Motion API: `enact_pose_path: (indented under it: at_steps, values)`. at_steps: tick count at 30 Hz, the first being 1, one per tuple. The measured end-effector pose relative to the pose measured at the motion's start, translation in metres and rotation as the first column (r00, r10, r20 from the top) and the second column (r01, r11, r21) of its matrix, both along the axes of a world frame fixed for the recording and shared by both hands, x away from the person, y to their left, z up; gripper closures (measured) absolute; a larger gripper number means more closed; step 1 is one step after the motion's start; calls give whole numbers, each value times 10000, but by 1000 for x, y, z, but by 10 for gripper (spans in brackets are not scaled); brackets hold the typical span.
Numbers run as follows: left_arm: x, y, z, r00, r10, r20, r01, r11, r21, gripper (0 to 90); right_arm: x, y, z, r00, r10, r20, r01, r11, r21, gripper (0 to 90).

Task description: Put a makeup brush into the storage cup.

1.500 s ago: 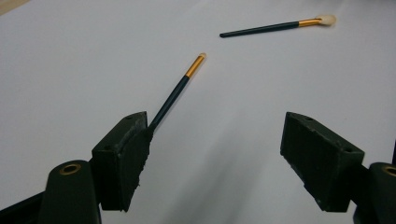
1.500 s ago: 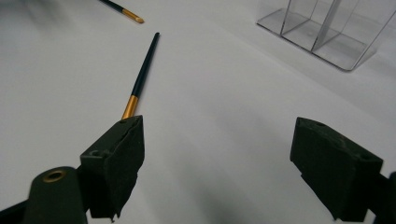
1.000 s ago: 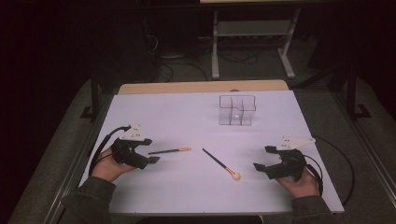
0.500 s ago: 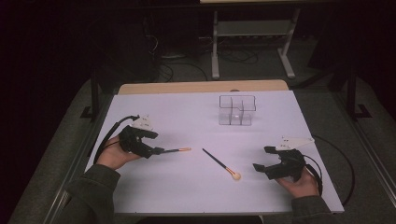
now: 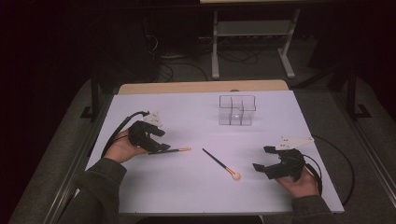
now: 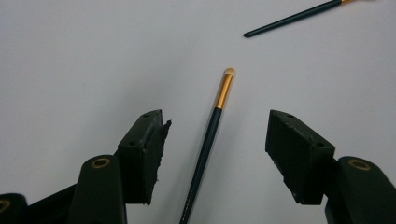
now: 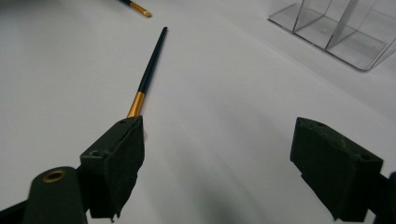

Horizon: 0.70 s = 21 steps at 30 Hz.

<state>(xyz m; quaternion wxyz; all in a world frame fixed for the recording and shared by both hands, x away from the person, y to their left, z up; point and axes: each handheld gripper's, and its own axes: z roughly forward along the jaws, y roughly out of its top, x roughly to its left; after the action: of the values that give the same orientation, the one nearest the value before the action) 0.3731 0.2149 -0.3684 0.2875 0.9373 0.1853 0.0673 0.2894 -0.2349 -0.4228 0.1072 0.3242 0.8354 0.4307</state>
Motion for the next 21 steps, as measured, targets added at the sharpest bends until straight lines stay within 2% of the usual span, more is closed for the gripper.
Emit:
enact_pose_path:
  at_steps: [3, 5, 10, 12, 15, 19, 21]
  values:
    - [3, -5, -4, 10000, -77, -11, 77, 10000, 48, 388, 0, 1, 0, 10000, 17, -59, -17, 10000, 0, 168]
    - [6, -8, -7, 9998, -205, -73, 206, 9994, 279, 395, 0, 1, 0, 10000, 21, -72, -21, 10000, -9, 166]
    - [12, -14, -19, 9989, -13, -468, 32, 9991, 413, 436, 1, 0, 0, 10000, 39, -57, -39, 10000, 19, 166]
    - [14, -14, -21, 9988, -154, -471, 181, 9981, 582, 444, 1, 1, 0, 10000, 49, -68, -49, 10000, 16, 166]
    - [16, -17, -26, 9983, -178, -559, 207, 9984, 528, 480, 1, 1, 0, 9999, 56, -95, -56, 10000, -3, 166]
    - [19, -20, -31, 9967, -444, -681, 502, 9951, 856, 507, 1, 2, 0, 9999, 121, -42, -121, 9999, -9, 166]
    - [19, -22, -34, 9962, -477, -733, 541, 9947, 871, 519, 1, 2, 0, 9999, 112, -66, -112, 9999, 10, 166]
